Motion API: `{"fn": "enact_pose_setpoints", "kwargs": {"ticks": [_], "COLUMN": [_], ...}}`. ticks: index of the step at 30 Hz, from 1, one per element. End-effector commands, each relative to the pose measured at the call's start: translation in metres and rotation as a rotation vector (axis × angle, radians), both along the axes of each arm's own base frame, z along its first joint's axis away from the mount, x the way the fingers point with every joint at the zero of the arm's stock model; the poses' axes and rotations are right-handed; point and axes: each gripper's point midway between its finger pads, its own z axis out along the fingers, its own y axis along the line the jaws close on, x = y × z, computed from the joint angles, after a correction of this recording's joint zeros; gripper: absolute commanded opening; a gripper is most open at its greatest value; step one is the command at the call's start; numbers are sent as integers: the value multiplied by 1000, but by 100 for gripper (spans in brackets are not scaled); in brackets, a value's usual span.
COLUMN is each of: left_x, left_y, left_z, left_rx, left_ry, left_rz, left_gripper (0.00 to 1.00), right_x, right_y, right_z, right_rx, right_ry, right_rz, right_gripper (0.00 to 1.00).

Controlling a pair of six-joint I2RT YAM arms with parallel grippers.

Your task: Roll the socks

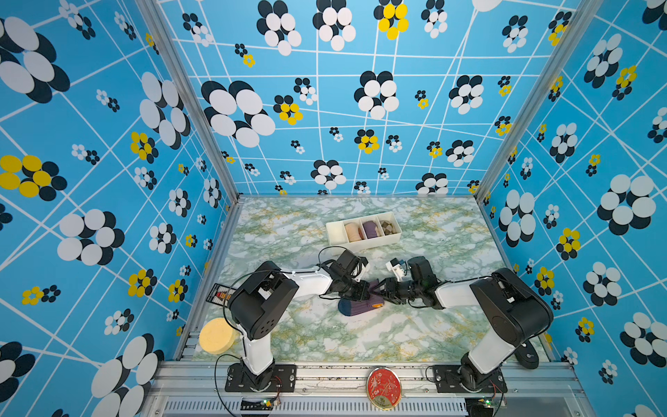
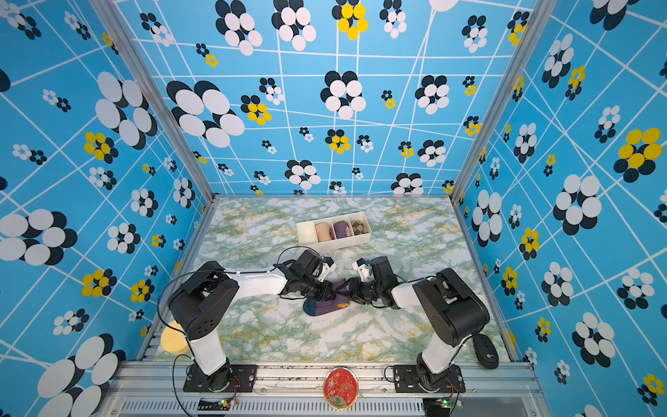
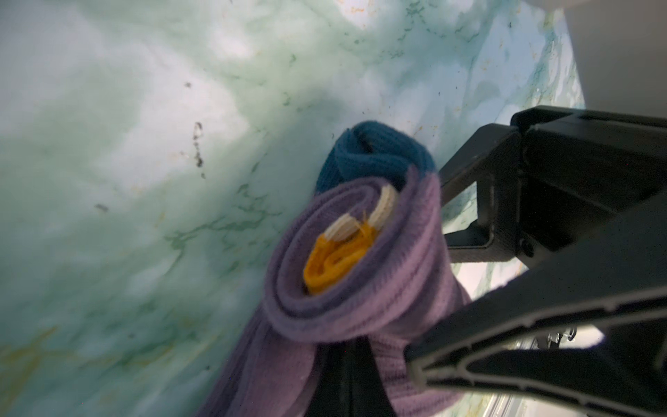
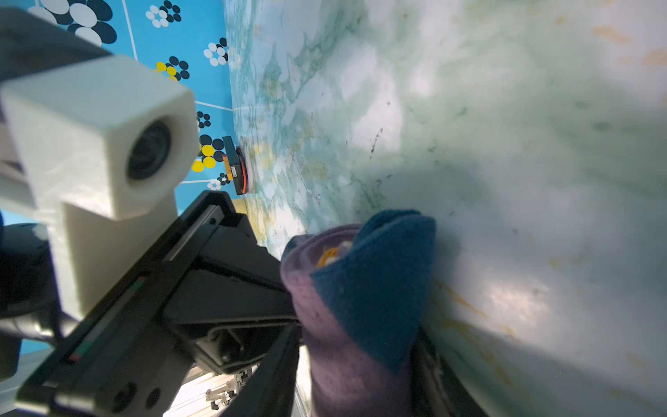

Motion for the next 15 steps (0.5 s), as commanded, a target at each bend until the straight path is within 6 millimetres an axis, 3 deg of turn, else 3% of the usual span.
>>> {"fn": "enact_pose_setpoints", "kwargs": {"ticks": [1, 10, 15], "left_x": [-14, -14, -13], "left_y": [21, 22, 23], "left_z": [-35, -36, -37], "left_rx": [92, 71, 65], "left_ry": [86, 95, 96], "left_rz": [25, 37, 40], "left_gripper": [0, 0, 0], "right_x": [-8, -12, -12], "right_y": [-1, 0, 3], "right_z": [-10, -9, -7], "right_rx": [-21, -23, -38], "right_ry": [36, 36, 25], "right_rz": [2, 12, 21], "right_gripper": [49, 41, 31]}}
